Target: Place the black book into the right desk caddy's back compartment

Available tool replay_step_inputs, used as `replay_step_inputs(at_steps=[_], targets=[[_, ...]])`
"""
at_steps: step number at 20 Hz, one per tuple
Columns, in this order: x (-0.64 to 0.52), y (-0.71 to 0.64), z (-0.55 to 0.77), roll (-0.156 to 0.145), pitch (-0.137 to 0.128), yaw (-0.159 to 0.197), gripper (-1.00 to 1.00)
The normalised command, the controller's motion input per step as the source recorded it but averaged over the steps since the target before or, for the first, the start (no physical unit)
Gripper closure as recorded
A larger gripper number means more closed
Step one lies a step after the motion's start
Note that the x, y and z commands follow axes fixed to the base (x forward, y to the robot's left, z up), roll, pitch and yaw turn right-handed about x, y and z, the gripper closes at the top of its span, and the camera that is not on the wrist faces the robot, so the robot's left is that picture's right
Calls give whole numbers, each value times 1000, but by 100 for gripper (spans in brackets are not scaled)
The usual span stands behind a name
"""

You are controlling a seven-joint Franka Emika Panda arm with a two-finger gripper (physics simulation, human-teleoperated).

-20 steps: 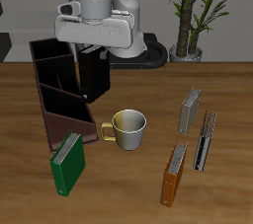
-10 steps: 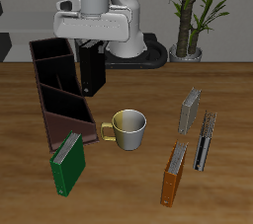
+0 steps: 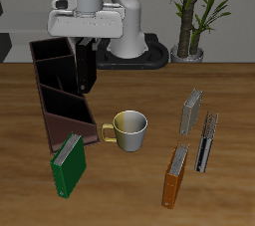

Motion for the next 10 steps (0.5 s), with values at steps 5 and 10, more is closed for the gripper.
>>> replay_step_inputs(at_steps=[5,10], targets=[[-145,-114,-31,-45,1,117,100],[-109,-39,-76,-28,25,92,100]])
